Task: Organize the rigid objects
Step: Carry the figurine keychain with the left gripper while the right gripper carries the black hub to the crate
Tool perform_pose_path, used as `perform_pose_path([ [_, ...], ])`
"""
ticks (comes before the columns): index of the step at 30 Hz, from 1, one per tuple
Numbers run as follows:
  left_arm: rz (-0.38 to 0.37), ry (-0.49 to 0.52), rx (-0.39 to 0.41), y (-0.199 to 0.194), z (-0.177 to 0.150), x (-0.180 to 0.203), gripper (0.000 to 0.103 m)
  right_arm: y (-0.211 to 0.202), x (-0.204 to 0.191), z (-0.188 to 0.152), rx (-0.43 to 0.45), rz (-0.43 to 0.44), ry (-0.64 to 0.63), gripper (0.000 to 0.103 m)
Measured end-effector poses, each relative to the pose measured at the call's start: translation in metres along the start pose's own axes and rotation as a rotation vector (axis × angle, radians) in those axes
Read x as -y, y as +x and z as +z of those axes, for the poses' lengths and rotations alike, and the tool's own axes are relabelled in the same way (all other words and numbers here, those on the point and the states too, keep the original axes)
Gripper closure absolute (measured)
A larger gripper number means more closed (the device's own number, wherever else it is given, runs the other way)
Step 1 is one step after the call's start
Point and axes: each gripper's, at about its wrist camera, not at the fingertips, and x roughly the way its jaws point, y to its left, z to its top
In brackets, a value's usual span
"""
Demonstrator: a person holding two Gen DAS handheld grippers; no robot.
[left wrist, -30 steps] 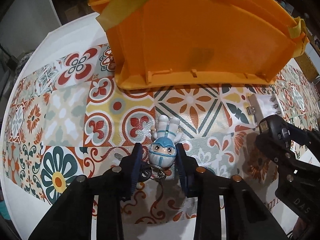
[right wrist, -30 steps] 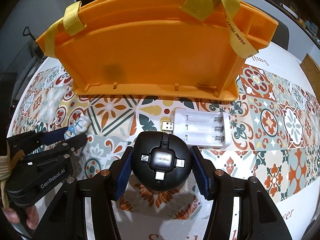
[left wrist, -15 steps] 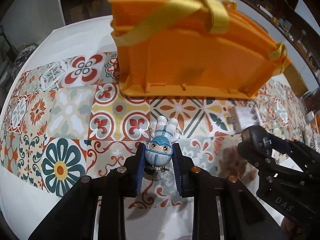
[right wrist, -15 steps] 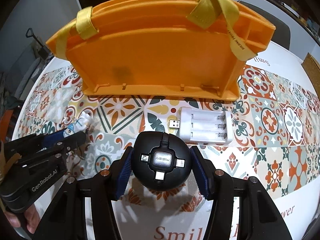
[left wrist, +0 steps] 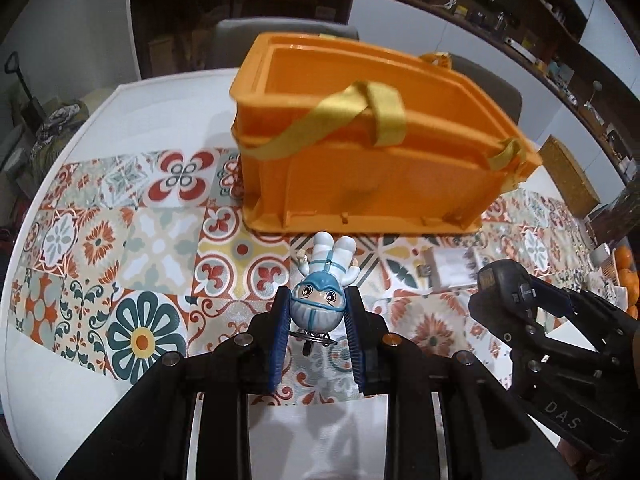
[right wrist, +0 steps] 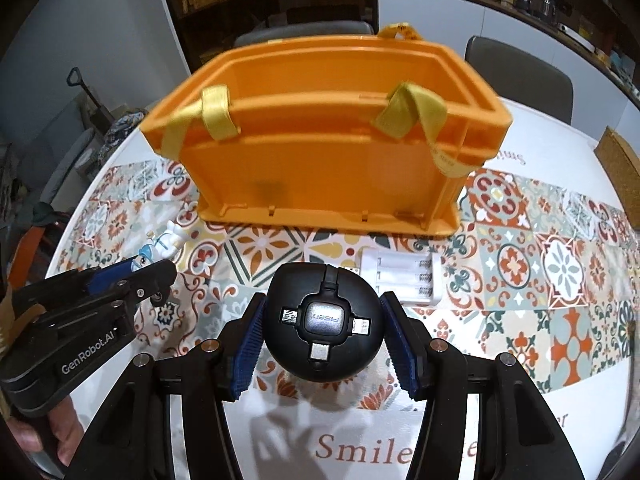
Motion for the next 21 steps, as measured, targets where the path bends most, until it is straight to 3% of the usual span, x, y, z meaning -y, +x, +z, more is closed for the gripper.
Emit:
perform_pose_path([
  [21,-0.015,0.061,0.147,-0.056,0.026,0.024,0.076,-0.053,0.003,0.021,0.135,0.005,-0.009,0.047],
])
